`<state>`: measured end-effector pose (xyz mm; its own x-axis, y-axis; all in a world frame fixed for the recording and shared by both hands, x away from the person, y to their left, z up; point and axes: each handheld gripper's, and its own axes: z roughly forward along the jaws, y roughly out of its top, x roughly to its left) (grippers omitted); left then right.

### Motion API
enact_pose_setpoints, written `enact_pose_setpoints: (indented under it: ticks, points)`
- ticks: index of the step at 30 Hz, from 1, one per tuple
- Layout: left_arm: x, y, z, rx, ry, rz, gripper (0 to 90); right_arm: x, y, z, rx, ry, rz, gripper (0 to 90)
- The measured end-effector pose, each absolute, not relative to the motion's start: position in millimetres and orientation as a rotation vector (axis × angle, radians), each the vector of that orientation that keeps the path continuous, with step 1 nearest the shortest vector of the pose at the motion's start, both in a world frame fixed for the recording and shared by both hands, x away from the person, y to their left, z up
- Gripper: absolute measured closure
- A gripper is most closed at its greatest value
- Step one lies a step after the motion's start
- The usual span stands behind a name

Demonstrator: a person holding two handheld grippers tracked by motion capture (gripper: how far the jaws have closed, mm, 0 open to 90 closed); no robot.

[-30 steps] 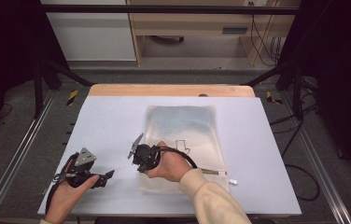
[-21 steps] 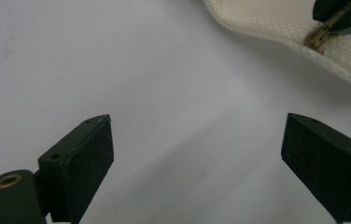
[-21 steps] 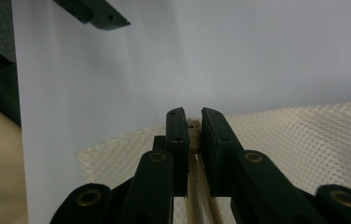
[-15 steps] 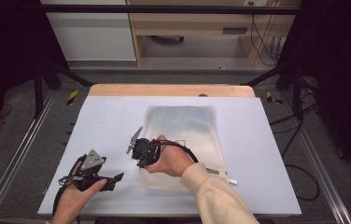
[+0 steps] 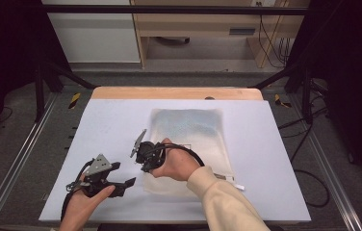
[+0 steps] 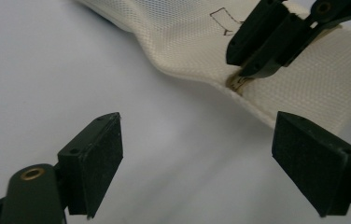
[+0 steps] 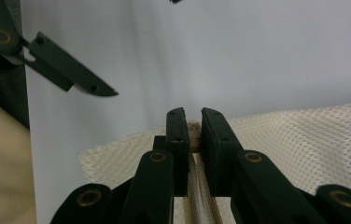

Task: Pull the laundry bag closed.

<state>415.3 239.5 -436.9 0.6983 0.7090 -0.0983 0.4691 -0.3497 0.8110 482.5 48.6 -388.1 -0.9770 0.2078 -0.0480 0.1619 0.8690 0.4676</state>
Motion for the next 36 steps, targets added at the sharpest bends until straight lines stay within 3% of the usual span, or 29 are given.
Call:
enact_pose_setpoints:
  ticks: [22, 36]
  points:
    - [429, 209, -453, 2.012, 0.886, 0.174, 24.6, 481, 45, -391, 0.302, 2.933, 0.742, 82.0]
    - [434, 200, -462, 2.029, 0.837, 0.085, 43.4, 482, 43, -390, 0.304, 2.938, 0.752, 82.0]
